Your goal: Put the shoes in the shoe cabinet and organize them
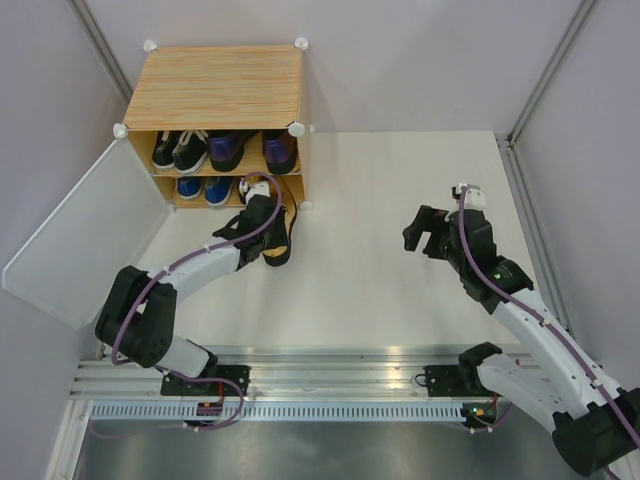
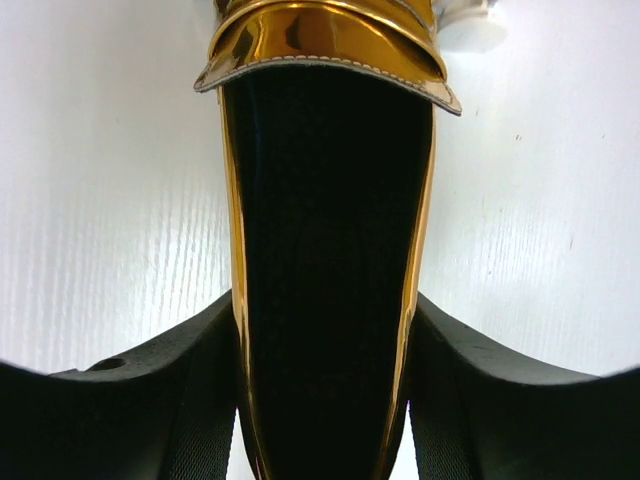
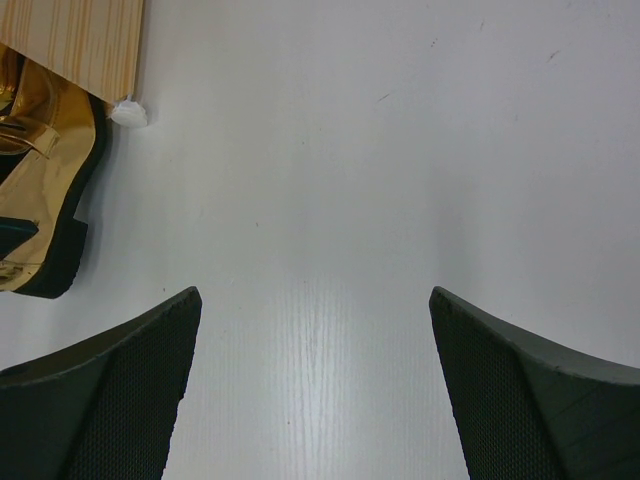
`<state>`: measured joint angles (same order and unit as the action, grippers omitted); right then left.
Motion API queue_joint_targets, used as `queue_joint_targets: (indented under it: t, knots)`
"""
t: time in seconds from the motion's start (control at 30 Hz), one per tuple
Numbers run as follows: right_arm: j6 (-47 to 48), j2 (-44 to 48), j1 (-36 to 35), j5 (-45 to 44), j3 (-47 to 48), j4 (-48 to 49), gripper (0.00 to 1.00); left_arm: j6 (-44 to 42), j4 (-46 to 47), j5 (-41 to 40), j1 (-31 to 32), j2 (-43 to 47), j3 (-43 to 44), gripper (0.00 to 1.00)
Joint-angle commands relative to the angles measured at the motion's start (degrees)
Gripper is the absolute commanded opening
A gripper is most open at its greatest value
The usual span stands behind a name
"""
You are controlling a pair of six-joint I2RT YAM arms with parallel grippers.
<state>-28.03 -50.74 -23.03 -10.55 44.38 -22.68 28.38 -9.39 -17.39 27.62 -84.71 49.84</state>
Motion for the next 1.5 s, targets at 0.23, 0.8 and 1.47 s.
queue_joint_targets:
  t: [0.23, 0.8, 1.47]
  knots:
    - [0.70, 1.17, 0.09, 1.58, -0.61, 2.02, 0.98, 9.85, -7.91, 1.65, -0.20, 0.42, -2.47, 0.73]
    - [0.52, 1.79, 0.17, 2.72, -0.88, 2.46, 0.98, 17.59, -16.01, 10.36, -0.02, 15.00, -5.20, 0.99]
    - [0.70, 2.84, 0.09, 3.43, -1.31, 2.55, 0.98, 10.21, -14.61, 13.25, 0.07, 19.58, -5.28, 0.98]
